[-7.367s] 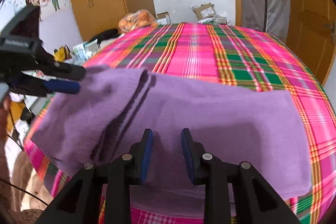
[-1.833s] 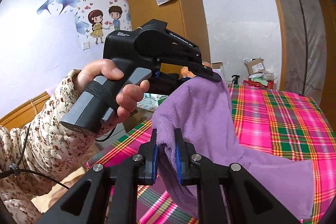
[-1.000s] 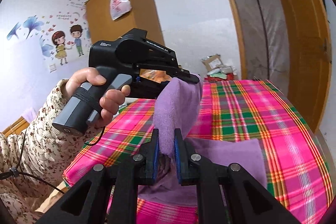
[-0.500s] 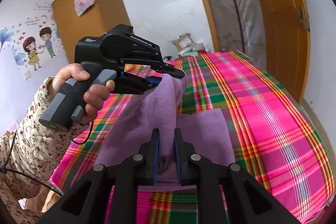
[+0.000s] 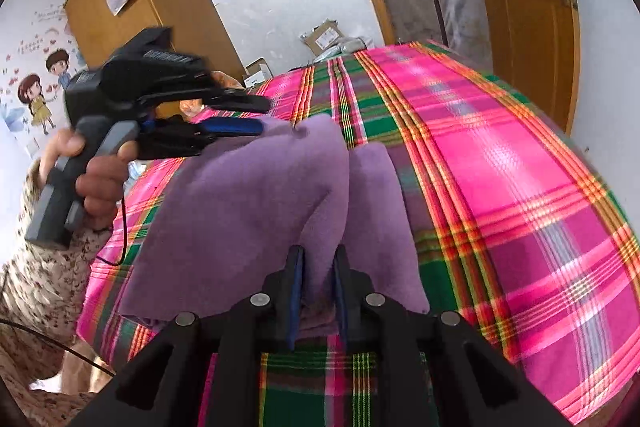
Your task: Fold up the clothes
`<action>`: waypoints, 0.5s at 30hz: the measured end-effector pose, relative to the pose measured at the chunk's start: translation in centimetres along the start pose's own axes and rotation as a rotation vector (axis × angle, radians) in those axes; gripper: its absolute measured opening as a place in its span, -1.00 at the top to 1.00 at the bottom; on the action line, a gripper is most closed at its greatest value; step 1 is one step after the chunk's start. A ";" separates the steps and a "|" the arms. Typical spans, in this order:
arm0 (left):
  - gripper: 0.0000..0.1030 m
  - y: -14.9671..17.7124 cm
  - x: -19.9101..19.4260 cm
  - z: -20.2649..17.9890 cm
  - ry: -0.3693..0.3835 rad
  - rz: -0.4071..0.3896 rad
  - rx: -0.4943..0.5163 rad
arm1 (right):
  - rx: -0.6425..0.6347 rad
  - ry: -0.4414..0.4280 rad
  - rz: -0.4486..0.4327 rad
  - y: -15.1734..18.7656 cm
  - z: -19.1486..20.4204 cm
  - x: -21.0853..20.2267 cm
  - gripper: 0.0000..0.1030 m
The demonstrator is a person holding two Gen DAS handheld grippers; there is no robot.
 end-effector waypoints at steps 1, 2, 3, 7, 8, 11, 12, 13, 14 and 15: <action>0.58 0.3 -0.6 0.3 -0.005 -0.010 -0.002 | 0.003 -0.005 -0.002 0.0 -0.2 -0.1 0.68; 0.58 0.7 -1.0 0.6 -0.007 -0.015 -0.003 | 0.005 -0.006 -0.002 -0.1 -0.3 -0.2 0.67; 0.58 1.2 -1.5 0.8 -0.010 -0.019 -0.003 | 0.014 -0.014 0.003 -0.1 -0.5 -0.2 0.65; 0.58 3.0 -3.3 1.9 -0.020 -0.037 -0.007 | 0.106 -0.172 0.073 -0.9 -1.3 0.0 0.64; 0.58 3.4 -3.8 2.1 -0.021 -0.041 -0.008 | 0.145 -0.219 0.089 -1.2 -1.7 0.0 0.61; 0.57 4.5 -4.8 2.3 -0.009 -0.054 -0.011 | 0.238 -0.330 0.121 -2.3 -2.9 0.3 0.38; 0.54 4.7 -4.9 2.3 -0.005 -0.052 -0.009 | 0.264 -0.359 0.129 -2.6 -3.3 0.5 0.29; 0.54 5.0 -5.0 2.4 -0.001 -0.049 -0.007 | 0.273 -0.352 0.135 -3.0 -3.5 0.9 0.27; 0.54 5.3 -5.1 2.4 0.003 -0.047 -0.014 | 0.279 -0.345 0.141 -3.3 -3.7 1.3 0.26; 0.53 5.4 -5.0 2.5 0.007 -0.045 -0.015 | 0.271 -0.344 0.154 -3.7 -3.7 1.9 0.26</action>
Point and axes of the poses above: each gripper's, at about its wrist camera, not at the fingertips, and x roughly the way its jaws point, z to its left, y to its underside, the point moved 5 cm from there along x, roughly the way its jaws point, and after that the axes turned 12 degrees about x, right-handed, at the moved point
